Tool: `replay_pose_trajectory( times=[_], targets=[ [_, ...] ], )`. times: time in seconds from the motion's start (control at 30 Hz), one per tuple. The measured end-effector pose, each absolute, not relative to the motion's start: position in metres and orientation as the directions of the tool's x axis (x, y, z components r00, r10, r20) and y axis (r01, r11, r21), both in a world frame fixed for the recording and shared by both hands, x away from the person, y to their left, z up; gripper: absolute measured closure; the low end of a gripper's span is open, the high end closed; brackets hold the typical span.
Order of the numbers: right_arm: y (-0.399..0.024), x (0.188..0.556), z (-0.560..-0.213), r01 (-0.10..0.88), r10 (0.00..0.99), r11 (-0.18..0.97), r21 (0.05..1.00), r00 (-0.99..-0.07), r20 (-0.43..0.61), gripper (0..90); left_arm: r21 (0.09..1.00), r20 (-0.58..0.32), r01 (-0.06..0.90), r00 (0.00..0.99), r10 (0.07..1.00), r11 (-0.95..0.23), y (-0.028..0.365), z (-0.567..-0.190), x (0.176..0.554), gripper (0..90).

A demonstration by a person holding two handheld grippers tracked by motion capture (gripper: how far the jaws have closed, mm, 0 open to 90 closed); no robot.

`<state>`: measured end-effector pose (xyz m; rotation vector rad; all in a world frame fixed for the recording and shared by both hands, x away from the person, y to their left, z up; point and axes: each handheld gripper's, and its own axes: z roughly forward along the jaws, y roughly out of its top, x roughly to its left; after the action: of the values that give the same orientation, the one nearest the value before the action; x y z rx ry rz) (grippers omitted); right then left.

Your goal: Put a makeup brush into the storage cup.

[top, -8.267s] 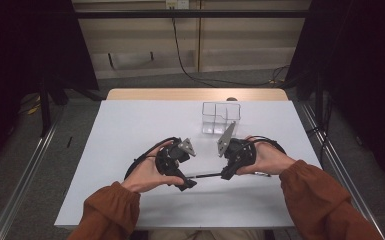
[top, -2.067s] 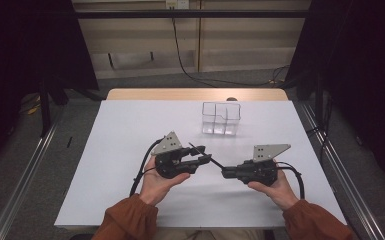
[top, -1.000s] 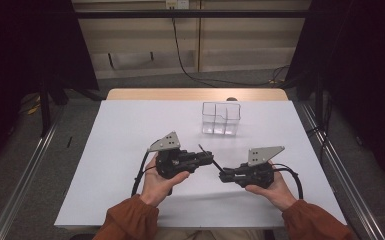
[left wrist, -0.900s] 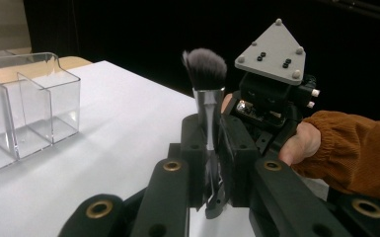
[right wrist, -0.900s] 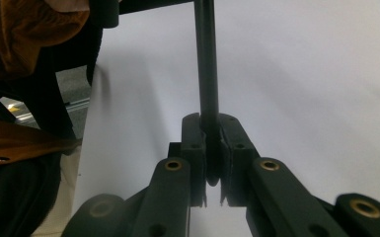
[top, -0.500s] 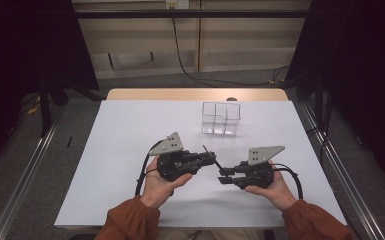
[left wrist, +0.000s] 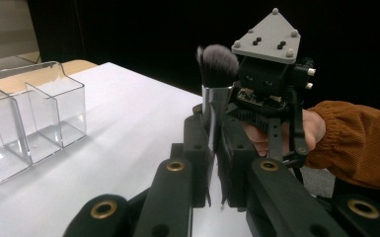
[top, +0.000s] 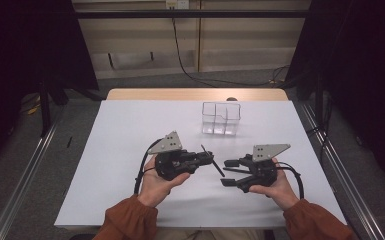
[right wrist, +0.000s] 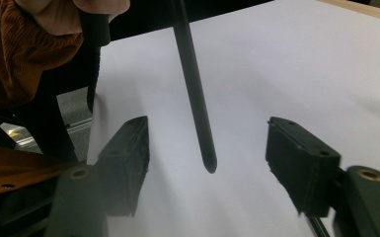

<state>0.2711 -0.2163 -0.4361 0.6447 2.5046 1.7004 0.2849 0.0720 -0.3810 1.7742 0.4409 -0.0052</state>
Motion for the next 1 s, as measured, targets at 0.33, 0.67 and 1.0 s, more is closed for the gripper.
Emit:
replay_pose_trajectory(
  times=[0.33,0.67,1.0],
  targets=[
    [-0.222,0.272,-0.434,0.342,0.404,0.258,0.904,-0.888,0.221,6.9,0.934,-0.224,0.298,0.918,0.326,-0.198,0.085,-0.372,0.291,83.9],
    [-0.230,0.272,-0.430,0.337,0.431,0.249,0.908,-0.878,0.207,1.0,0.923,-0.212,0.304,0.913,0.348,-0.235,0.095,-0.365,0.295,83.9],
    [-0.229,0.273,-0.430,0.338,0.445,0.250,0.907,-0.872,0.203,1.5,0.908,-0.197,0.309,0.910,0.365,-0.282,0.101,-0.355,0.302,83.9]
  ],
)
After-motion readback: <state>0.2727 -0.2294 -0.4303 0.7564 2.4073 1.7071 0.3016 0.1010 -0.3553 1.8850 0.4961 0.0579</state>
